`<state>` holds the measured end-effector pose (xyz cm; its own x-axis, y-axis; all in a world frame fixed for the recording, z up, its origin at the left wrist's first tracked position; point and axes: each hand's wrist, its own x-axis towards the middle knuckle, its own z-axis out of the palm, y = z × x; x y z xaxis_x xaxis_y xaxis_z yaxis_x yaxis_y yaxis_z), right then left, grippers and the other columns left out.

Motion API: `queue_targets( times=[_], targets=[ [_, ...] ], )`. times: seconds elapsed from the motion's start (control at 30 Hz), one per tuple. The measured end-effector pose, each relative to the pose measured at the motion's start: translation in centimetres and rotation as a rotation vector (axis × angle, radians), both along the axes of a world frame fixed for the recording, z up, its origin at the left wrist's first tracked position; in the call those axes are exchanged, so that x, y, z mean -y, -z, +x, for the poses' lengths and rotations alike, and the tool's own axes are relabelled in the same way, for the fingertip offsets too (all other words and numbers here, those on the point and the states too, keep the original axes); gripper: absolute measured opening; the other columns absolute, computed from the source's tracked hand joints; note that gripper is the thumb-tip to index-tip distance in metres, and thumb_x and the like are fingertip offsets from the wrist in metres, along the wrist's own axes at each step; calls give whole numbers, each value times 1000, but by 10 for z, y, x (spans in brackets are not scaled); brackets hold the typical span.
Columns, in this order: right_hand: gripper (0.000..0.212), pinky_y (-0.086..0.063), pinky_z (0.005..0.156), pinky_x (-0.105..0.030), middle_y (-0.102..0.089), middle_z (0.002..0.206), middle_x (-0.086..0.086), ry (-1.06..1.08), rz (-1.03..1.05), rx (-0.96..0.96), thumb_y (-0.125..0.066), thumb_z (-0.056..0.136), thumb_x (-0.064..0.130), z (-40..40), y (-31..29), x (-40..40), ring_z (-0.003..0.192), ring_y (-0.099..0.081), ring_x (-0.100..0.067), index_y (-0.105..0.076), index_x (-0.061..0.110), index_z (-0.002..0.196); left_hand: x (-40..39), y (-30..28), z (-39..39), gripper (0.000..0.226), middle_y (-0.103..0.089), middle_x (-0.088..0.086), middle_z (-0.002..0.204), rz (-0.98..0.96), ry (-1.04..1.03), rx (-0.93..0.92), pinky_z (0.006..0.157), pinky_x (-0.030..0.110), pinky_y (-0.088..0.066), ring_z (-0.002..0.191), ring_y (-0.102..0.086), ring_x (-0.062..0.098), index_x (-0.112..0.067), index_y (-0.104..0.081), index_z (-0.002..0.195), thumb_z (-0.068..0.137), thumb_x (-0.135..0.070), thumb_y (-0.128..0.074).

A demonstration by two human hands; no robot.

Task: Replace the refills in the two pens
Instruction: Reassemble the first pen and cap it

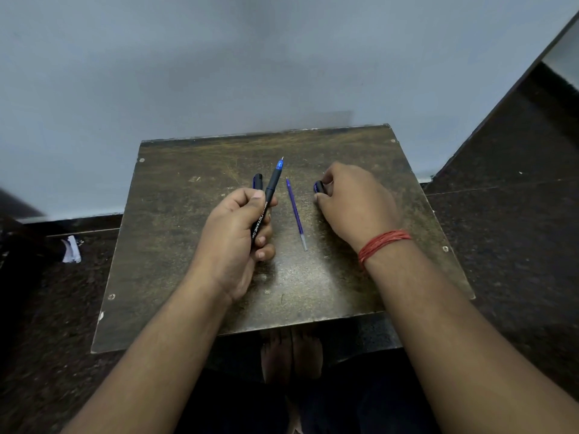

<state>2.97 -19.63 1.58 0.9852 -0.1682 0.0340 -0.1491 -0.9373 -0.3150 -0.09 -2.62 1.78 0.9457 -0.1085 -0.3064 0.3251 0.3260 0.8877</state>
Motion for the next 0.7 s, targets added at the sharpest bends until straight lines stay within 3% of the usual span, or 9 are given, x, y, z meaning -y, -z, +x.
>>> queue_targets(
  times=[0.2, 0.43, 0.57, 0.7],
  targets=[
    [22, -53, 80, -37, -57, 103, 4, -38, 88, 26, -59, 91, 32, 3, 2, -7, 92, -60, -20, -67, 24, 109, 1, 0, 1, 18, -46, 1, 70, 6, -5, -7, 35, 18, -27, 45, -32, 6, -8, -57, 90, 104, -15, -46],
    [2, -50, 66, -25, -68, 75, 8, 71, 854, 184, -71, 86, 21, 3, -4, -14, 68, -62, -8, -72, 21, 87, 1, 0, 0, 18, -47, 0, 69, 0, 3, 3, 35, 18, -26, 45, -32, 7, -9, -56, 89, 103, -14, -46],
    [4, -44, 61, -23, -72, 87, -3, 170, 1233, 210, -71, 88, 18, 2, -9, -13, 72, -59, -8, -69, 21, 87, 2, 0, 0, 17, -46, 0, 67, 9, 18, 0, 35, 18, -26, 45, -31, 7, -9, -57, 91, 103, -14, -46],
    [3, -41, 59, -26, -76, 92, -6, 239, 1437, 214, -69, 90, 16, 5, -7, -9, 73, -59, -10, -68, 18, 93, 4, -1, -2, 19, -44, 1, 67, -9, 79, -33, 35, 16, -25, 45, -31, 7, -9, -57, 88, 102, -13, -46]
  ],
)
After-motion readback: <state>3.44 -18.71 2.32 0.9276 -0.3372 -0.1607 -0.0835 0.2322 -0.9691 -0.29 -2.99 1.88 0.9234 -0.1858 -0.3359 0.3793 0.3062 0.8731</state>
